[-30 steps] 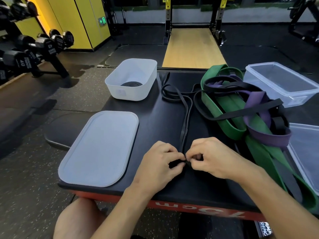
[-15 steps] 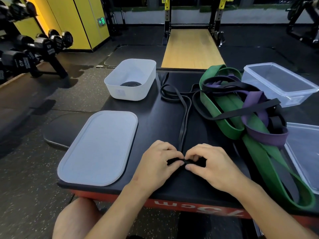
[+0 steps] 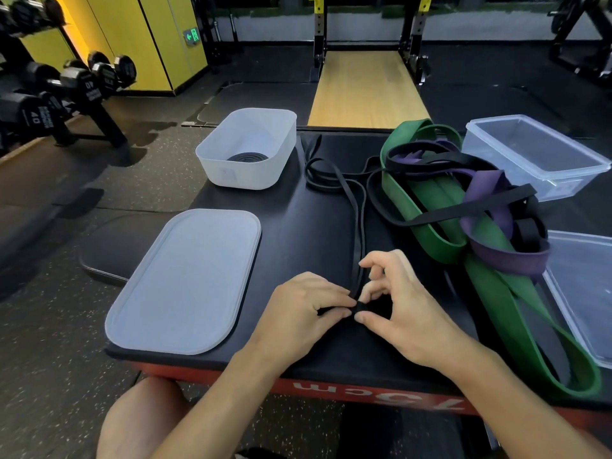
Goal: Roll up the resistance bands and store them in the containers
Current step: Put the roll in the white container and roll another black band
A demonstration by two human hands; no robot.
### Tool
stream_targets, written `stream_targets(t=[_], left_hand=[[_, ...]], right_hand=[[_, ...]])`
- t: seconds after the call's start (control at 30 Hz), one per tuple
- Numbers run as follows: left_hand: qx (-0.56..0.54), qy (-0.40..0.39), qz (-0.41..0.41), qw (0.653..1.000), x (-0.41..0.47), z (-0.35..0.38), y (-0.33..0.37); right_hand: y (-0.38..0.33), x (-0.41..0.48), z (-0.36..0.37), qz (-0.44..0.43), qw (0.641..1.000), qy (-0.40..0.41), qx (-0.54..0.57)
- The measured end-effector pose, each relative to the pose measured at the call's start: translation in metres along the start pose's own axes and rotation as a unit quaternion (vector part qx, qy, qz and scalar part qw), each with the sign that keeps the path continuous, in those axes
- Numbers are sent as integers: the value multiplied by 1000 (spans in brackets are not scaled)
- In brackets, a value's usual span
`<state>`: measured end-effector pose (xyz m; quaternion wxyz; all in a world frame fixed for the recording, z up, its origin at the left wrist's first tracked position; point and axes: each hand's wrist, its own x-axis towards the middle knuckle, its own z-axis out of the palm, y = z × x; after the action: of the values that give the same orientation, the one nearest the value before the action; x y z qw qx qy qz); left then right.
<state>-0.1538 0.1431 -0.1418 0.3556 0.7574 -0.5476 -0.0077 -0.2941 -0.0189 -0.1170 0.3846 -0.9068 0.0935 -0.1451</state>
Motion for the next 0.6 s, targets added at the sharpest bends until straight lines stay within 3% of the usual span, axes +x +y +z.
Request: stream_targets(t=[0.27,0.47,0.6], left_hand=[[56,-12,37,998,-2,3,4],[45,-9,24,999,1,4,5],[32,-23,13,999,1,2,5]], right_hand=[[-1,4,-5,-32,998,-37,-44],[8,-5,1,8,995,72,-73],[9,-7,7,36,993,78,-83]])
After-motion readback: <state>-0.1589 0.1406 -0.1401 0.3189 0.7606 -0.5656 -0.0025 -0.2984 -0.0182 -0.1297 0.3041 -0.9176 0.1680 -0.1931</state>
